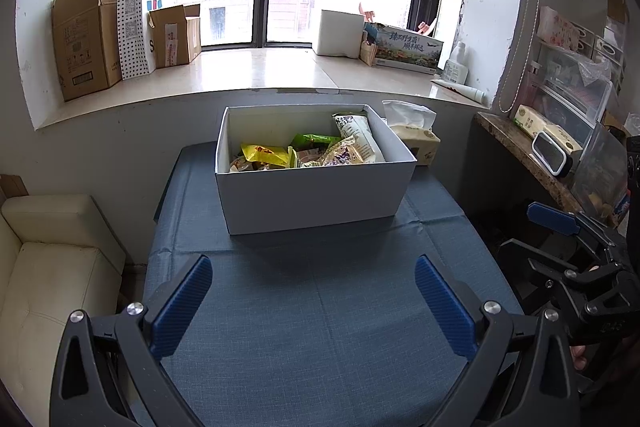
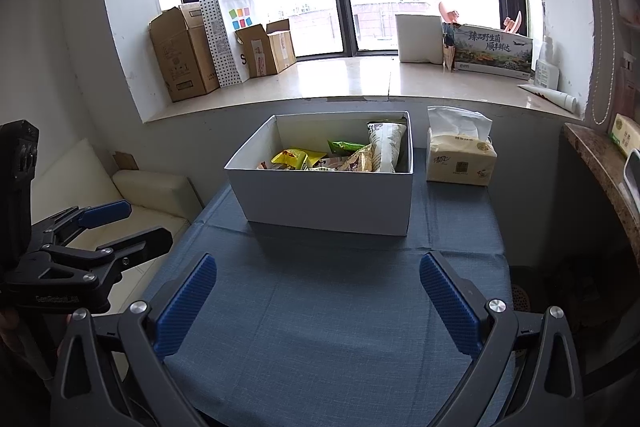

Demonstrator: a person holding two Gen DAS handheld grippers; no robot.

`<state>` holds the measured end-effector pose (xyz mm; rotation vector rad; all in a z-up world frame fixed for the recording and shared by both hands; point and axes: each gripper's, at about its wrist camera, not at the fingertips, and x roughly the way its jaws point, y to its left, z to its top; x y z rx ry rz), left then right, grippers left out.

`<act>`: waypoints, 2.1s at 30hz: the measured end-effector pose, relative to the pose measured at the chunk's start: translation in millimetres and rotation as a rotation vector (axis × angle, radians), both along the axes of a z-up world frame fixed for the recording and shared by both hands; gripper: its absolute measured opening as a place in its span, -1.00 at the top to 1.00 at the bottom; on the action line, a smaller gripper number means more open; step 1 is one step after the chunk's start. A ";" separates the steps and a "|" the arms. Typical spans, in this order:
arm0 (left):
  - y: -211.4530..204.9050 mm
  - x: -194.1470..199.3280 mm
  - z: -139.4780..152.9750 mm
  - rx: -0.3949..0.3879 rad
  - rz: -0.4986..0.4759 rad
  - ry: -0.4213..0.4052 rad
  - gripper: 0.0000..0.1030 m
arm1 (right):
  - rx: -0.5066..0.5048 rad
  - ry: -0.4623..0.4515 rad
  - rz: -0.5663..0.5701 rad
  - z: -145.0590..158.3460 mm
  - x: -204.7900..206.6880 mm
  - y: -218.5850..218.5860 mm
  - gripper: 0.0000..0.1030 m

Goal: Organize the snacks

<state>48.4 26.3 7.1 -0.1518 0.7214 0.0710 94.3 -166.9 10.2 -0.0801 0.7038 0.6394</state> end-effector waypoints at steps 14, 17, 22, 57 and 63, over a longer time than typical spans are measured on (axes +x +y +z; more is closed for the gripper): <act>0.2 0.5 -0.3 0.002 -0.003 0.003 -1.00 | 0.001 0.004 0.005 -1.5 -1.1 1.3 -1.00; 0.5 0.7 -0.7 0.001 -0.003 0.004 -1.00 | 0.001 0.004 0.006 -1.5 -1.5 1.4 -1.00; 1.3 1.2 -1.6 0.001 -0.005 0.007 -1.00 | 0.003 0.008 0.012 -2.4 -1.5 1.4 -1.00; 1.2 0.6 -4.3 0.000 -0.011 0.015 -1.00 | 0.002 0.014 0.021 -4.8 -2.2 2.8 -1.00; 1.0 0.6 -4.2 0.002 -0.011 0.016 -1.00 | 0.003 0.013 0.021 -5.0 -1.9 2.3 -1.00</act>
